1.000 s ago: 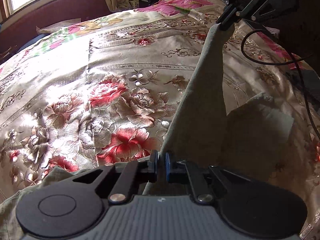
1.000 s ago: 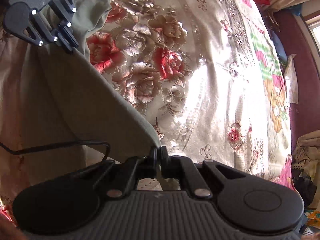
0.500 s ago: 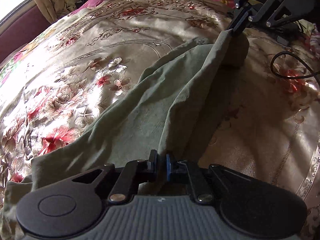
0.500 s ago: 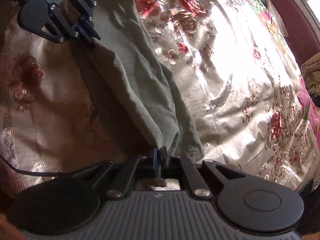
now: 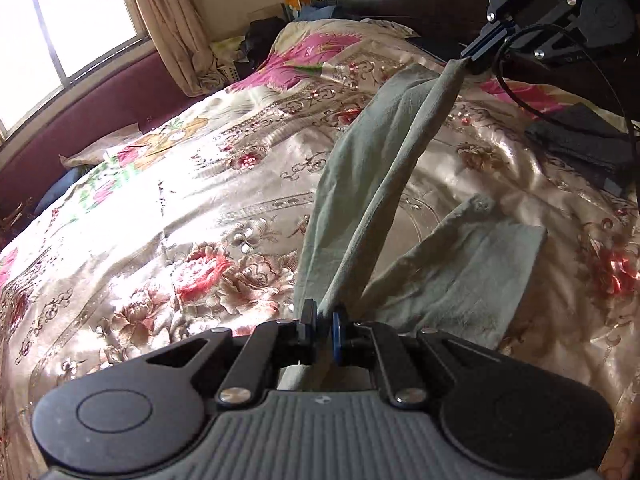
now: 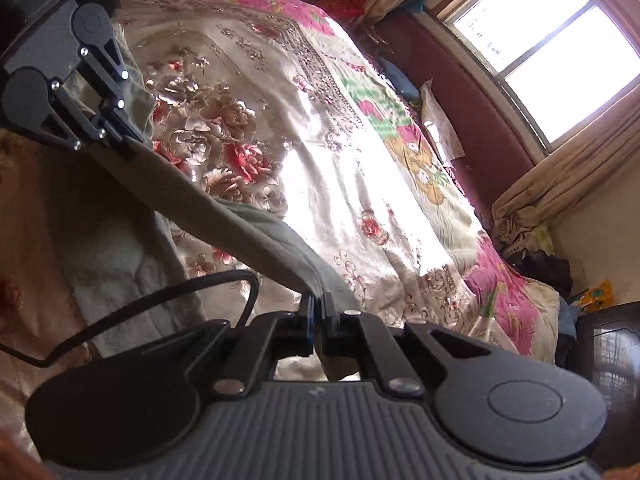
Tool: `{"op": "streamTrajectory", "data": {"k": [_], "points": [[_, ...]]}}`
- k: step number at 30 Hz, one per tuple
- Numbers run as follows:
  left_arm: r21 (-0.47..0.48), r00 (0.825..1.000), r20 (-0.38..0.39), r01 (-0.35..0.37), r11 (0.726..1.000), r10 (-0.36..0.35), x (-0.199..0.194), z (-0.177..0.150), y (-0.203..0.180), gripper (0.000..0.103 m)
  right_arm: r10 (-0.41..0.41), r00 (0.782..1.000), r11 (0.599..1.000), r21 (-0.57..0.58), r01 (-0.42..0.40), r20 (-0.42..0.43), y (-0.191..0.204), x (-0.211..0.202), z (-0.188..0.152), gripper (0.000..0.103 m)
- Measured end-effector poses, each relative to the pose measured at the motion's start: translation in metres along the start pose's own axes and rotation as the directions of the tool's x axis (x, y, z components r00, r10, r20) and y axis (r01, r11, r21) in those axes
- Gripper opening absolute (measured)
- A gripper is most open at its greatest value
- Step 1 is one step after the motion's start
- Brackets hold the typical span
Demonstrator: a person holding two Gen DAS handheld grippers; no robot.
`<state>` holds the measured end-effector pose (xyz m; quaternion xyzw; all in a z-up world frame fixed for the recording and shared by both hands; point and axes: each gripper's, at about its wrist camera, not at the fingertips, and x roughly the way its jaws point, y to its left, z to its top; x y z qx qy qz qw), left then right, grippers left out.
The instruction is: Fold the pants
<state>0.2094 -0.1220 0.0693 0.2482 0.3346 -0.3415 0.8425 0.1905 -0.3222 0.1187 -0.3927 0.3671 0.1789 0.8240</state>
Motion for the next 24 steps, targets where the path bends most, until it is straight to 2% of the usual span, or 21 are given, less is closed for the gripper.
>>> {"op": "streamTrajectory", "data": {"k": [4, 6, 7, 8, 10, 13, 16, 19, 21, 23, 24], "points": [[0.06, 0.989, -0.119, 0.1, 0.993, -0.092, 0.045, -0.039, -0.045, 0.024, 0.129, 0.979, 0.991, 0.062, -0.121, -0.158, 0.057, 0.05, -0.06, 0.003], [0.104, 0.973, -0.197, 0.145, 0.984, -0.123, 0.07, -0.059, -0.069, 0.024, 0.143, 0.968, 0.989, 0.057, -0.134, -0.204, 0.078, 0.069, -0.082, 0.003], [0.117, 0.969, -0.214, 0.155, 0.981, -0.128, 0.076, -0.065, -0.076, 0.019, 0.158, 0.961, 0.987, 0.075, -0.144, -0.226, 0.086, 0.079, -0.092, 0.003], [0.145, 0.97, -0.212, 0.151, 0.978, -0.119, 0.078, -0.068, -0.083, 0.017, 0.162, 0.959, 0.986, 0.085, -0.146, -0.235, 0.089, 0.083, -0.096, 0.003], [0.187, 0.971, -0.209, 0.154, 0.97, -0.114, 0.075, -0.064, -0.088, 0.018, 0.153, 0.961, 0.986, 0.096, -0.134, -0.228, 0.089, 0.08, -0.1, 0.003], [0.191, 0.968, -0.207, 0.181, 0.965, -0.141, 0.066, -0.057, -0.084, 0.019, 0.141, 0.968, 0.98, 0.166, -0.107, -0.209, 0.074, 0.072, -0.095, 0.005], [0.243, 0.969, -0.207, 0.182, 0.953, -0.132, 0.06, -0.056, -0.086, 0.019, 0.199, 0.954, 0.959, 0.245, -0.142, -0.225, 0.062, 0.067, -0.095, 0.016], [0.256, 0.963, -0.223, 0.207, 0.944, -0.151, 0.059, -0.056, -0.086, 0.022, 0.229, 0.946, 0.947, 0.279, -0.161, -0.231, 0.054, 0.05, -0.101, 0.026], [0.265, 0.961, -0.23, 0.216, 0.94, -0.156, 0.059, -0.057, -0.09, 0.022, 0.267, 0.938, 0.923, 0.337, -0.184, -0.22, 0.041, 0.042, -0.108, 0.037], [0.268, 0.967, -0.211, 0.197, 0.943, -0.142, 0.058, -0.057, -0.094, 0.023, 0.307, 0.933, 0.852, 0.49, -0.183, -0.186, 0.014, 0.044, -0.116, 0.041], [0.263, 0.971, -0.194, 0.192, 0.946, -0.142, 0.056, -0.056, -0.097, 0.023, 0.323, 0.932, 0.801, 0.572, -0.178, -0.163, 0.002, 0.051, -0.121, 0.041]]}}
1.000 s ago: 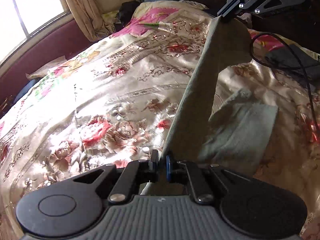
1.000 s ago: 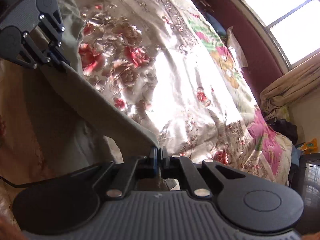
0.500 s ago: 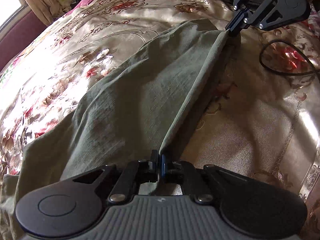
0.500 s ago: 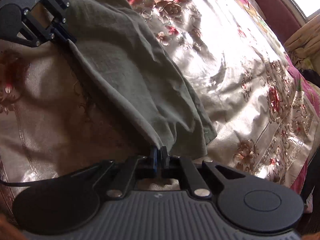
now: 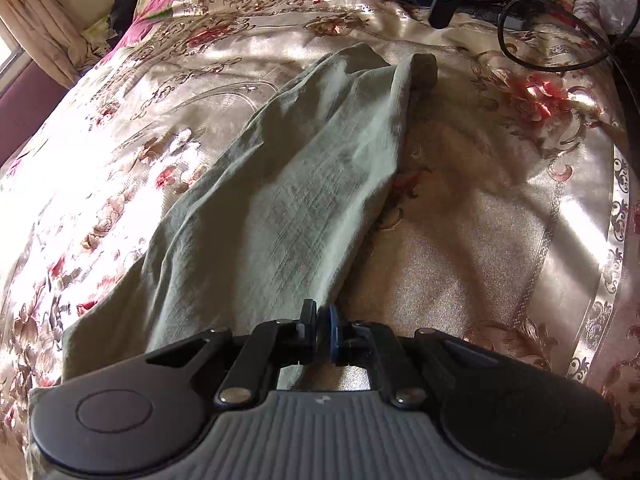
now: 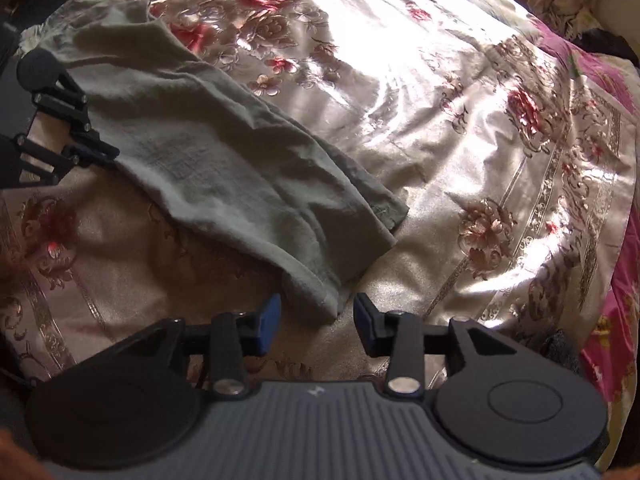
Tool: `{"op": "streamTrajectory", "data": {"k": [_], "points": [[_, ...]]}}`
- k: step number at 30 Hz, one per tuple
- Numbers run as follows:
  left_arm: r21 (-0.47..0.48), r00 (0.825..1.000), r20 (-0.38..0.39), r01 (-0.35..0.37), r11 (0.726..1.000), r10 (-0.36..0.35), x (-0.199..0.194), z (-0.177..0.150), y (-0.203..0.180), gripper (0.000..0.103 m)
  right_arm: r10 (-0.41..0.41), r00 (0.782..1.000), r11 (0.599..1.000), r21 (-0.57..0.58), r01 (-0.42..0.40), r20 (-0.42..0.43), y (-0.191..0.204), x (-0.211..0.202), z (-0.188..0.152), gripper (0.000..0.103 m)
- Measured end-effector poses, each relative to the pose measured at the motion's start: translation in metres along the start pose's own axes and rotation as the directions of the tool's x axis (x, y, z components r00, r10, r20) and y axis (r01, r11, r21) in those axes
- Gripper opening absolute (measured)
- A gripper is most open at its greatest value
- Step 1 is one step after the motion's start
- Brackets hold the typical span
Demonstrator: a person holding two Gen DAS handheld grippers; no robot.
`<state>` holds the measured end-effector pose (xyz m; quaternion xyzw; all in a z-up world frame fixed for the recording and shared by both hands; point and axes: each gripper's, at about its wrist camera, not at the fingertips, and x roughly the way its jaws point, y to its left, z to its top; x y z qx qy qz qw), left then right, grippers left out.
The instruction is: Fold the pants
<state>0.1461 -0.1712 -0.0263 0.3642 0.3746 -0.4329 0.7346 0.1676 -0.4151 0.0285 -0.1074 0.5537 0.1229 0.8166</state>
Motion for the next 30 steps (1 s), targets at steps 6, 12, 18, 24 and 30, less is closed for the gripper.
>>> {"op": "streamTrajectory", "data": {"k": [6, 12, 18, 24, 30], "points": [[-0.067, 0.982, 0.167, -0.076, 0.995, 0.086, -0.003, 0.043, -0.017, 0.024, 0.107, 0.991, 0.943, 0.31, -0.126, 0.075, -0.052, 0.053, 0.021, 0.042], [-0.128, 0.973, 0.227, -0.014, 0.992, 0.043, 0.033, 0.091, -0.03, 0.029, 0.165, 0.984, 0.903, 0.392, -0.178, 0.067, -0.066, 0.083, 0.027, 0.015], [-0.149, 0.97, 0.238, -0.018, 0.989, 0.054, 0.042, 0.111, -0.025, 0.029, 0.154, 0.968, 0.905, 0.364, -0.219, 0.2, -0.072, 0.047, 0.041, 0.001], [-0.109, 0.971, 0.236, -0.008, 0.994, 0.033, 0.048, 0.112, -0.028, 0.029, 0.157, 0.983, 0.972, 0.163, -0.171, 0.092, -0.072, 0.064, 0.039, 0.017], [-0.12, 0.973, 0.23, 0.026, 0.992, 0.002, 0.055, 0.112, -0.036, 0.029, 0.215, 0.977, 0.977, 0.002, -0.215, 0.001, -0.07, 0.082, 0.041, 0.039]]}}
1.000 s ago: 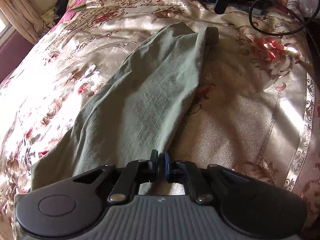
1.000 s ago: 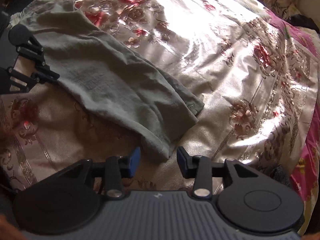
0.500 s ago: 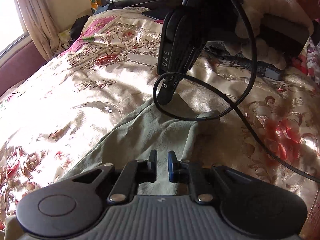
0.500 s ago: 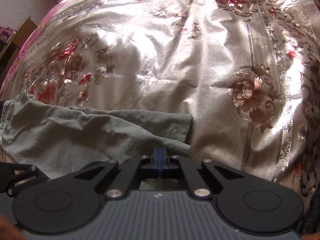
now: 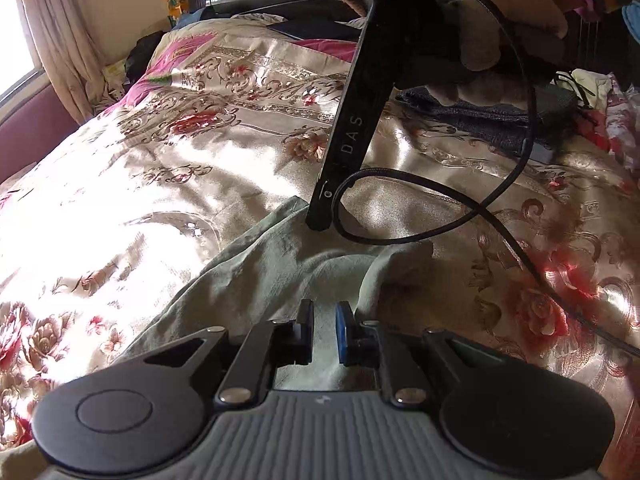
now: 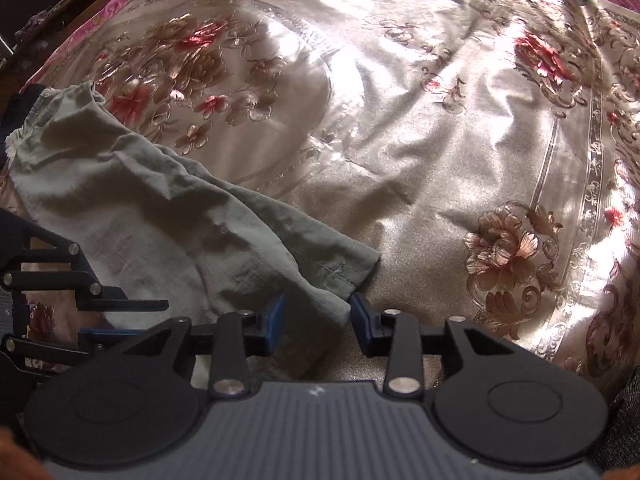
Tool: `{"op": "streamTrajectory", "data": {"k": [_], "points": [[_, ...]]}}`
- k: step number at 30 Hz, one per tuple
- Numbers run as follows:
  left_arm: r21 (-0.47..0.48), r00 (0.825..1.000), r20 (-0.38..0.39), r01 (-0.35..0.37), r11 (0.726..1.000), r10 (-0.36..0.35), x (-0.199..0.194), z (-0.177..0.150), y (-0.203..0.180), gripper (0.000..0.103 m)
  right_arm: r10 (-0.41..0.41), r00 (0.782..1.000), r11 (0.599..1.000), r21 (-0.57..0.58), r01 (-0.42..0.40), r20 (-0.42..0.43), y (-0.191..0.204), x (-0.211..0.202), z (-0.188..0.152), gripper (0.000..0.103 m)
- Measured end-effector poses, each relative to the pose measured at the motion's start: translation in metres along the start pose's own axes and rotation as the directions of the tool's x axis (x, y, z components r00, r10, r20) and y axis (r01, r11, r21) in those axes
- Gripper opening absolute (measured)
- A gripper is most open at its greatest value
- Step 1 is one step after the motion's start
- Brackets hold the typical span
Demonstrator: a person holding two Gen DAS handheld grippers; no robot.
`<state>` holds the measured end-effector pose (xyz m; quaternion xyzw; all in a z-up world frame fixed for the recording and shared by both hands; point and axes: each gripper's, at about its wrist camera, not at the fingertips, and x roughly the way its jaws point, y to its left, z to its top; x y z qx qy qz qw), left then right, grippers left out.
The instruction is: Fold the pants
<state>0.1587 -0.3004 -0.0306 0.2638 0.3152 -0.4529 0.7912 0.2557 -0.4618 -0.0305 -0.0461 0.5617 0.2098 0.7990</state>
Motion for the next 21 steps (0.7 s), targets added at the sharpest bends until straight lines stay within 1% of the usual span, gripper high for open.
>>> {"op": "streamTrajectory", "data": {"k": [1, 2, 3, 4, 5, 8, 10, 11, 12, 13, 14, 15, 16, 17, 18, 19, 20, 21], "points": [[-0.002, 1.0, -0.004, 0.001, 1.0, -0.001, 0.002, 0.0, -0.002, 0.029, 0.007, 1.0, 1.0, -0.006, -0.007, -0.023, -0.001, 0.006, 0.001, 0.039], [-0.004, 1.0, -0.008, 0.002, 1.0, -0.002, 0.004, 0.0, -0.003, 0.029, 0.005, 0.999, 1.0, -0.008, -0.005, -0.045, -0.001, 0.011, 0.002, 0.036], [-0.01, 1.0, -0.014, 0.006, 1.0, -0.006, 0.006, 0.0, -0.003, 0.03, 0.001, 0.998, 1.0, -0.005, -0.002, -0.063, -0.001, 0.014, 0.002, 0.03], [-0.013, 1.0, -0.018, 0.006, 1.0, -0.007, 0.007, 0.001, -0.004, 0.03, 0.007, 0.997, 1.0, -0.002, -0.007, -0.071, 0.0, 0.013, 0.003, 0.009], [-0.013, 1.0, -0.018, 0.004, 1.0, -0.004, 0.007, 0.001, -0.004, 0.03, 0.013, 0.998, 1.0, 0.005, -0.013, -0.057, 0.001, 0.009, 0.003, 0.003], [-0.025, 1.0, -0.003, -0.012, 1.0, 0.012, 0.001, 0.002, 0.0, 0.03, 0.0, 0.999, 1.0, 0.019, 0.0, 0.036, 0.006, -0.021, 0.01, 0.003], [-0.043, 1.0, 0.001, -0.026, 0.999, 0.026, -0.002, 0.002, 0.005, 0.03, -0.008, 0.994, 0.999, 0.037, 0.004, 0.111, 0.004, -0.037, 0.017, 0.003], [-0.05, 1.0, -0.003, -0.031, 0.998, 0.031, 0.0, 0.002, 0.007, 0.03, -0.022, 0.991, 0.999, 0.045, 0.017, 0.13, 0.001, -0.038, 0.022, 0.003], [-0.055, 0.999, -0.011, -0.032, 0.998, 0.032, 0.003, 0.002, 0.008, 0.03, -0.021, 0.991, 0.999, 0.047, 0.015, 0.133, -0.002, -0.034, 0.024, 0.003], [-0.057, 0.999, -0.02, -0.03, 0.998, 0.029, 0.006, 0.001, 0.008, 0.03, -0.026, 0.994, 0.999, 0.045, 0.021, 0.103, -0.005, -0.024, 0.027, 0.005], [-0.059, 0.999, -0.032, -0.02, 0.998, 0.018, 0.01, 0.0, 0.007, 0.03, -0.05, 0.997, 0.998, 0.04, 0.047, 0.059, -0.006, -0.012, 0.028, 0.009], [-0.051, 0.999, -0.043, -0.009, 0.999, 0.007, 0.013, -0.001, 0.006, 0.03, -0.087, 0.996, 0.996, 0.034, 0.086, 0.017, -0.007, -0.002, 0.027, 0.011], [-0.04, 0.999, -0.05, -0.005, 0.999, 0.003, 0.013, -0.002, 0.004, 0.03, -0.124, 0.992, 0.991, 0.046, 0.124, -0.01, -0.009, 0.005, 0.023, 0.02], [-0.021, 0.999, -0.052, -0.004, 1.0, 0.003, 0.013, -0.003, 0.002, 0.03, -0.128, 0.992, 0.989, 0.073, 0.128, -0.014, -0.011, 0.004, 0.018, 0.021], [-0.008, 0.999, -0.048, -0.004, 1.0, 0.004, 0.01, -0.005, 0.001, 0.031, -0.108, 0.994, 0.985, 0.131, 0.108, -0.011, -0.017, -0.002, 0.01, 0.021], [-0.005, 0.999, -0.044, -0.003, 1.0, 0.003, 0.006, -0.006, 0.001, 0.032, -0.085, 0.996, 0.977, 0.194, 0.083, 0.001, -0.021, -0.01, 0.003, 0.024], [-0.009, 0.999, -0.043, -0.001, 1.0, 0.001, 0.004, -0.007, 0.001, 0.034, -0.068, 0.998, 0.964, 0.259, 0.063, 0.013, -0.025, -0.019, -0.006, 0.032], [-0.02, 0.999, -0.042, 0.001, 1.0, -0.002, 0.0, -0.007, 0.004, 0.034, -0.052, 0.998, 0.95, 0.31, 0.042, 0.023, -0.027, -0.027, -0.014, 0.035]]}}
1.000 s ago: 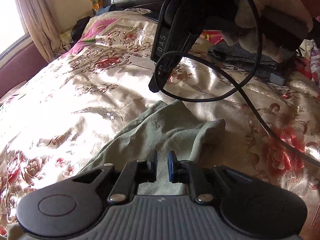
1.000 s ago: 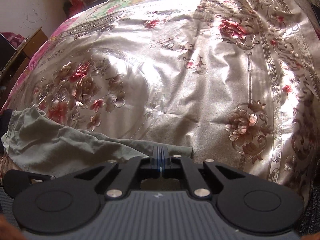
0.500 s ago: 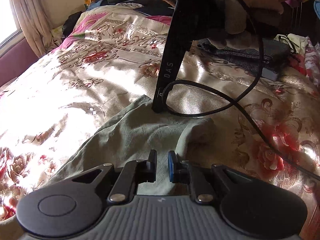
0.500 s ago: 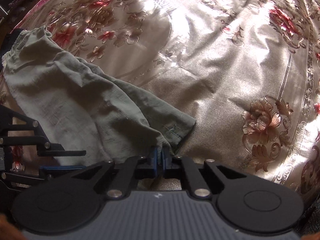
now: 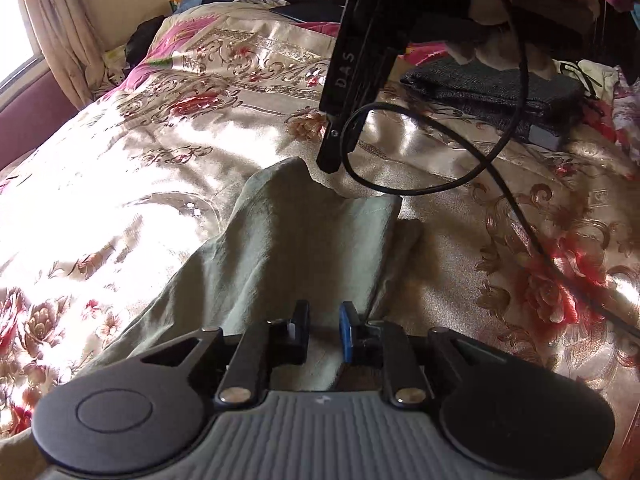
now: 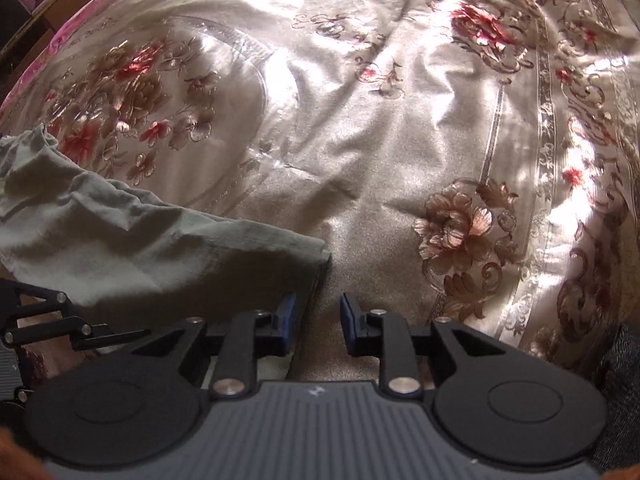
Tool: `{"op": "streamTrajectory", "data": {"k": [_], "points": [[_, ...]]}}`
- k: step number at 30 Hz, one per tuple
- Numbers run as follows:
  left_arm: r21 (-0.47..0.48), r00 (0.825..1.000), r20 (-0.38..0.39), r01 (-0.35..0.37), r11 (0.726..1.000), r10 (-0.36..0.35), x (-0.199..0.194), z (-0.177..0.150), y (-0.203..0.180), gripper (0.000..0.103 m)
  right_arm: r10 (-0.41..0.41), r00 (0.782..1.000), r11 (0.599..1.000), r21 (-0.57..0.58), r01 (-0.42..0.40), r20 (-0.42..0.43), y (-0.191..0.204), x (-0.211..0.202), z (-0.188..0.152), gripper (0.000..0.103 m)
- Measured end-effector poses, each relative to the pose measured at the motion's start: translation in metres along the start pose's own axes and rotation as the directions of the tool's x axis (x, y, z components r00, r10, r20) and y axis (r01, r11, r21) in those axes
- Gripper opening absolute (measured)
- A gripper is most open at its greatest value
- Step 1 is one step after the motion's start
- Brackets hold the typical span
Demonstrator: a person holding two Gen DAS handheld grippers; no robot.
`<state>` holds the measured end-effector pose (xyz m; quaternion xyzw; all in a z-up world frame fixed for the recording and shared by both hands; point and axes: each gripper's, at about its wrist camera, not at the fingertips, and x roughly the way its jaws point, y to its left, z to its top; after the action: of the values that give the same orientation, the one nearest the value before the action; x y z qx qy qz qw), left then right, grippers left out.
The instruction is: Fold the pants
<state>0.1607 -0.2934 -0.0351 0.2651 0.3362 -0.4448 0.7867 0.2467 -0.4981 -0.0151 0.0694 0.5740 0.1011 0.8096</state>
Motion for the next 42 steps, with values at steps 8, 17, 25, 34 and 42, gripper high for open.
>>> {"op": "streamTrajectory", "data": {"k": [8, 17, 25, 34, 42], "points": [[0.012, 1.0, -0.026, 0.015, 1.0, -0.014, 0.006, -0.001, 0.003, 0.036, 0.092, 0.996, 0.957, 0.276, -0.086, -0.009, -0.004, 0.001, -0.045, 0.042], [0.037, 1.0, 0.005, 0.027, 0.999, -0.028, -0.001, -0.001, 0.004, 0.036, 0.211, 0.961, 0.686, 0.674, -0.275, 0.177, -0.009, 0.007, -0.107, 0.044], [0.046, 0.999, 0.016, 0.048, 0.998, -0.048, -0.011, -0.007, 0.002, 0.037, 0.183, 0.923, 0.408, 0.828, -0.385, 0.339, -0.006, 0.038, -0.138, 0.044], [0.025, 1.0, 0.0, 0.031, 0.999, -0.031, -0.007, -0.007, 0.011, 0.037, 0.115, 0.871, 0.323, 0.812, -0.487, 0.477, 0.0, 0.048, -0.152, 0.031], [0.075, 1.0, -0.002, 0.019, 0.997, -0.019, -0.007, -0.006, 0.011, 0.037, 0.077, 0.867, 0.365, 0.795, -0.484, 0.493, 0.002, 0.021, -0.162, 0.032]]}}
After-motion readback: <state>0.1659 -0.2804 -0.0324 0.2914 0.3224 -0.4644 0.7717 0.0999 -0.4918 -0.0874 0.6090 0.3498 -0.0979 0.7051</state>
